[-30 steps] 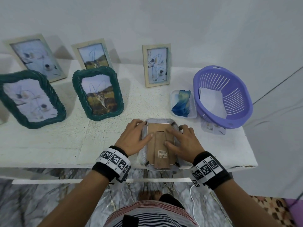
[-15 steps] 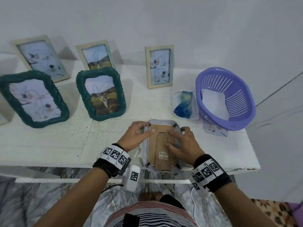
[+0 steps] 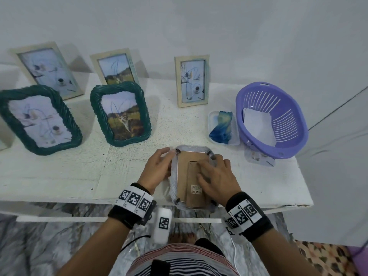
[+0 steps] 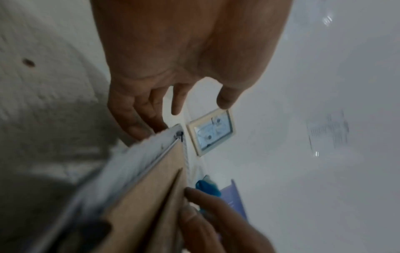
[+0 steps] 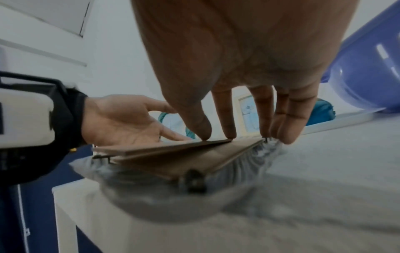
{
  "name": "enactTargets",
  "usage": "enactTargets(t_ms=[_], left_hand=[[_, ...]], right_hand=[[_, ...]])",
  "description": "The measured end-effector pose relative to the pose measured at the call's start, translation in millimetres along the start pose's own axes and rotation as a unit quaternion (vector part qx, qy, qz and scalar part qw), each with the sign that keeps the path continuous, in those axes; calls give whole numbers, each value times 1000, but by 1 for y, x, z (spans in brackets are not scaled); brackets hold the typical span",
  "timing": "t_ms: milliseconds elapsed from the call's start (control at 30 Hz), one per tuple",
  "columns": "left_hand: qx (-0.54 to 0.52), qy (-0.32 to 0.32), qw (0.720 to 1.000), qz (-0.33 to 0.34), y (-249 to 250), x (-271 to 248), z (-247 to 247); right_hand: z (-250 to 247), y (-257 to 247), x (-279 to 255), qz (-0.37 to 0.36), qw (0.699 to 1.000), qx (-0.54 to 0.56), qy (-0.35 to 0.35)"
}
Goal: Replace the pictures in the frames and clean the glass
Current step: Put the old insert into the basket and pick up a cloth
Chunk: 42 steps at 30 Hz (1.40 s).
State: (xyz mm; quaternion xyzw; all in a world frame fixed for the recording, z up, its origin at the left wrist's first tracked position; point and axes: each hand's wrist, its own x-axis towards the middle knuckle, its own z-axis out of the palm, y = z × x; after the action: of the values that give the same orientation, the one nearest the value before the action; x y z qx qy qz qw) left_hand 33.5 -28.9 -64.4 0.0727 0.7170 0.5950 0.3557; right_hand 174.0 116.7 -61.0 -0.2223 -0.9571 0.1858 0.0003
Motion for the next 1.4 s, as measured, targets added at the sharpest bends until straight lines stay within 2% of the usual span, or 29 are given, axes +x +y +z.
enactTargets(t_ms=[67, 200, 267, 333, 400, 467, 533, 600, 733, 800, 867, 933, 1100, 1300, 1400], left_hand=[[-92, 20, 995, -26, 12, -6, -1], [-139, 32, 990, 16, 37, -17, -5], [-146, 25, 988, 46, 48, -22, -2], [-119, -8, 989, 84, 55, -27, 4], [-60, -53, 989, 125, 57, -30, 8], [17, -74, 984, 161, 50, -27, 8], [129, -67, 970, 193, 34, -17, 2], [241, -61, 947, 204, 17, -5, -7], [372, -84, 893, 240, -10, 10, -24], [419, -84, 870, 246, -18, 13, -31], [446, -88, 852, 260, -26, 14, -37], [466, -97, 835, 275, -34, 16, -42], [494, -93, 797, 336, -45, 17, -50], [534, -91, 759, 362, -41, 18, -57], [556, -97, 748, 350, -43, 18, -62]], right_hand=[[-1, -8, -1, 14, 998, 49, -30], [-18, -28, -2, 14, 977, 200, -76], [-26, -38, -1, 32, 934, 345, -91], [-31, -43, 1, 72, 863, 491, -93], [-34, -41, 3, 103, 802, 582, -87], [-38, -35, 3, 105, 779, 613, -74], [-37, -25, 3, 103, 774, 622, -48], [-31, -13, 5, 89, 784, 615, -14], [-10, 9, 7, 106, 833, 543, -4], [-2, 16, 9, 111, 890, 441, 0], [4, 20, 10, 102, 951, 292, -3], [7, 23, 11, 95, 977, 192, 8], [2, 21, 17, 70, 993, 97, -1], [-26, 18, 53, -2, 993, 6, 117], [-40, 14, 81, 14, 993, -30, 110]])
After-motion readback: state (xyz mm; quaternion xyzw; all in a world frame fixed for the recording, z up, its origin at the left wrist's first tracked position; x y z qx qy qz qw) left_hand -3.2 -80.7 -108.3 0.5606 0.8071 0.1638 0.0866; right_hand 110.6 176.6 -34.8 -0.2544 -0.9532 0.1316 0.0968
